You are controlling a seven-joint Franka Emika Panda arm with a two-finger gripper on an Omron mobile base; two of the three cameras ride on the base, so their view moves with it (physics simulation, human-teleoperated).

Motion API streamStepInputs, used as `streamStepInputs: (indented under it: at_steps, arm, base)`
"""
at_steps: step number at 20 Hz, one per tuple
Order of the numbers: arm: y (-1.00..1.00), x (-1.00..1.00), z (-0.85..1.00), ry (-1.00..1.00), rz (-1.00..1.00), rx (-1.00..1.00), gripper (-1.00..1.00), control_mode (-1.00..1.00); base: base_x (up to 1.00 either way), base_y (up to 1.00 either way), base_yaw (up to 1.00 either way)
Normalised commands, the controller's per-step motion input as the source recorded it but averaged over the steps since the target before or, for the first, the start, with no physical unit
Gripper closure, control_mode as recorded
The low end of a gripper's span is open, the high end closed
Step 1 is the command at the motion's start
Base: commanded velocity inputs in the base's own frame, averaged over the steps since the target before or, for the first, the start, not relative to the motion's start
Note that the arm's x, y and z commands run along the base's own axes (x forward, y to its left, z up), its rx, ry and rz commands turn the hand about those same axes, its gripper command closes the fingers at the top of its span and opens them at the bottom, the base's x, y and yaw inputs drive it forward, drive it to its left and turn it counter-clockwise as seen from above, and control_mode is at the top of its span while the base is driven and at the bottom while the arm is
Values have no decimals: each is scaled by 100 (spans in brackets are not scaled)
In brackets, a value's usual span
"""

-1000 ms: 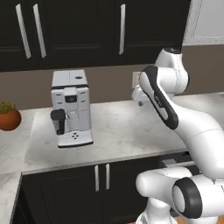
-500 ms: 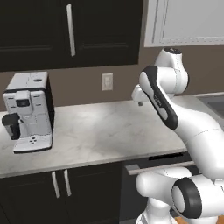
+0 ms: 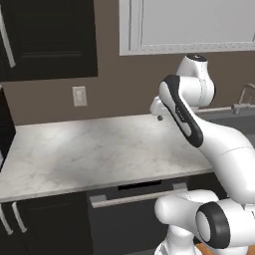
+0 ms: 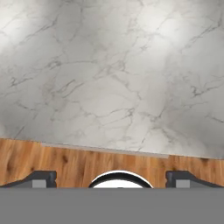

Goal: Open the dishwasher door and pull out the top rack.

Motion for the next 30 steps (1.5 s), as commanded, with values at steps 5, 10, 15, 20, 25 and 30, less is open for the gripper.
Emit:
streamStepInputs:
  at_steps: [5,10,15,20,25,30]
  arm:
    - [0,0,0,0,0,0,-100,100]
    - [0,0,0,0,0,0,-100,100]
    - [0,0,0,0,0,0,-100,100]
    - [0,0,0,0,0,0,-100,100]
    - [0,0,0,0,0,0,-100,100]
    - [0,0,0,0,0,0,-100,100]
  base:
    - [0,-82,0]
    - [0,-81,11]
    - [0,-73,32]
    - [-1,-71,41]
    - [-2,-44,42]
    - [-1,-29,42]
